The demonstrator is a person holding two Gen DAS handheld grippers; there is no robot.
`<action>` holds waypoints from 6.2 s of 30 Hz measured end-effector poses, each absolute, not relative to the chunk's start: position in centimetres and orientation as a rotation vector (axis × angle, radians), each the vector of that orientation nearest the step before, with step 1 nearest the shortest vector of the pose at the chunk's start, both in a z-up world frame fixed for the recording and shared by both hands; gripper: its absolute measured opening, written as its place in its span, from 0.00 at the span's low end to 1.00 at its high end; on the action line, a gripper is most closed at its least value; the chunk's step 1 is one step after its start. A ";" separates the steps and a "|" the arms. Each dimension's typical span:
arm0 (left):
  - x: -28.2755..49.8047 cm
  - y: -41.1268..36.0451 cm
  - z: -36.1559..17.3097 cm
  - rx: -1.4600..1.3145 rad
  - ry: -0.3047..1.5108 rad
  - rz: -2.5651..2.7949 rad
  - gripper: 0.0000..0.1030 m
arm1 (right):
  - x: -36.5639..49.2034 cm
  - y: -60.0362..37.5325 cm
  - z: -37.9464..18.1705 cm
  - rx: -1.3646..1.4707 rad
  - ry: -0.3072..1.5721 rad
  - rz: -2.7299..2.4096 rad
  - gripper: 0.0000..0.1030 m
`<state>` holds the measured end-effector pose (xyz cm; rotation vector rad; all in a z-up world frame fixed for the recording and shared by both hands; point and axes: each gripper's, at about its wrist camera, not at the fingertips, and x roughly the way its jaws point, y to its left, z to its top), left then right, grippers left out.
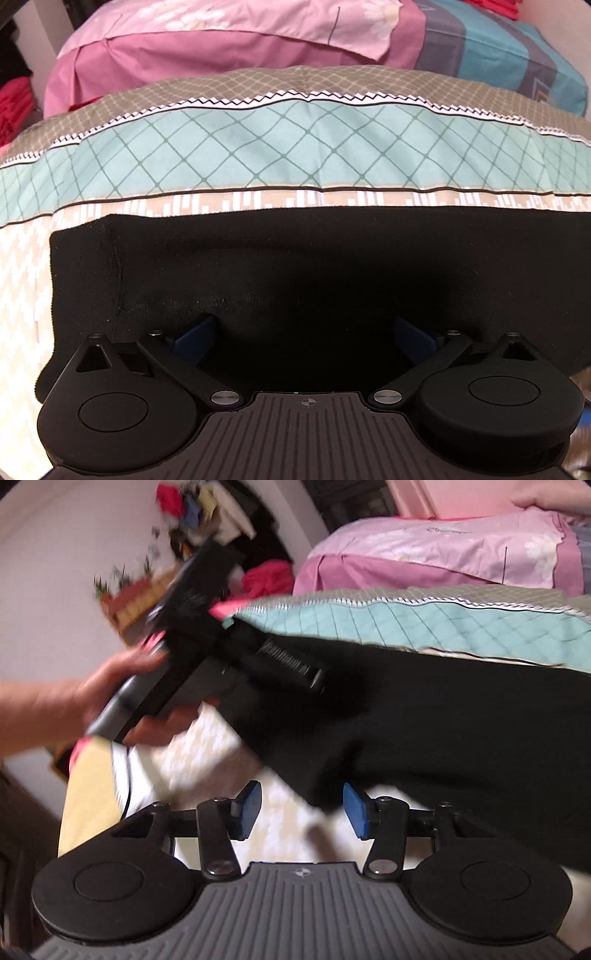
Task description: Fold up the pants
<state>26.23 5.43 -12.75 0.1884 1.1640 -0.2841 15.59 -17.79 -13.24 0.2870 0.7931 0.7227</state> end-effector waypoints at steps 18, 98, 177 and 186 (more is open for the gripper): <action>26.3 6.1 -12.9 0.203 1.145 -0.339 1.00 | 19.0 -20.3 -15.5 0.463 0.968 0.924 0.57; 22.4 11.7 -11.8 0.236 1.068 -0.048 1.00 | 29.0 -19.1 -8.4 0.345 0.835 0.513 0.52; 24.3 0.2 -13.8 0.186 1.106 -0.058 1.00 | 7.8 -52.3 -13.8 0.778 0.537 -0.452 0.92; 24.2 0.2 -13.8 0.189 1.106 -0.062 1.00 | 8.4 -52.2 -13.8 0.745 0.554 -0.442 0.93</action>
